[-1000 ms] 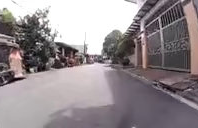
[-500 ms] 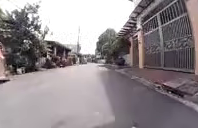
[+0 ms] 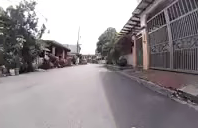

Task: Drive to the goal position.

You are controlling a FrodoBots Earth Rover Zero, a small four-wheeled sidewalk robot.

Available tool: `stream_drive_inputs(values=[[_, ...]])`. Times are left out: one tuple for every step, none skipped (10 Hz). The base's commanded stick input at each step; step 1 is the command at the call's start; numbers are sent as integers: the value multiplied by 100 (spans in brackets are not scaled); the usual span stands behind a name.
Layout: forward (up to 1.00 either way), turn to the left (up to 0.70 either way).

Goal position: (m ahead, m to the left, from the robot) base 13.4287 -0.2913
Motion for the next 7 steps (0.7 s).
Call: stream_drive_inputs(values=[[100, 0], [100, 0], [100, 0], [100, 0], [100, 0], [100, 0], [100, 0]])
